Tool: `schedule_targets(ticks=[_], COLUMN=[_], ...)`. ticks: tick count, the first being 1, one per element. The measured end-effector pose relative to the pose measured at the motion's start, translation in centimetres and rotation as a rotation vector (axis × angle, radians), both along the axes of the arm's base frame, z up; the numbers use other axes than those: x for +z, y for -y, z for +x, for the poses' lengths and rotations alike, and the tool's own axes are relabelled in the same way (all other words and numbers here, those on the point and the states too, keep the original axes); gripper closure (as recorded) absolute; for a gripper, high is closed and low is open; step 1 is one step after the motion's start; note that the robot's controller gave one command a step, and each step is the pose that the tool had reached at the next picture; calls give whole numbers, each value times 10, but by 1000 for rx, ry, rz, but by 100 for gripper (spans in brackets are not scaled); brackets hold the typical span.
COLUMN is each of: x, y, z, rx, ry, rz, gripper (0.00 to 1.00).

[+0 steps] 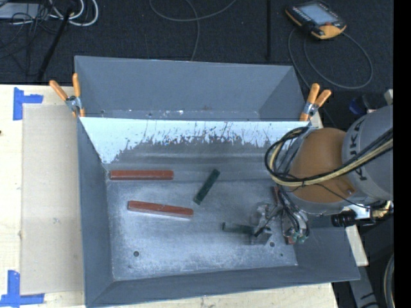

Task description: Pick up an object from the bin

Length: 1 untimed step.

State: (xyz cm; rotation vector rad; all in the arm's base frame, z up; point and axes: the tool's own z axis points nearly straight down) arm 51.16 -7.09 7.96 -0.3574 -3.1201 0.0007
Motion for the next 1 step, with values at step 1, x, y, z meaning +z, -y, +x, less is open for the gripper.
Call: schedule_targets(ticks=[1], x=[126], y=[6], z=[-21], rx=[-11], ry=[1], rz=[0], gripper=[100])
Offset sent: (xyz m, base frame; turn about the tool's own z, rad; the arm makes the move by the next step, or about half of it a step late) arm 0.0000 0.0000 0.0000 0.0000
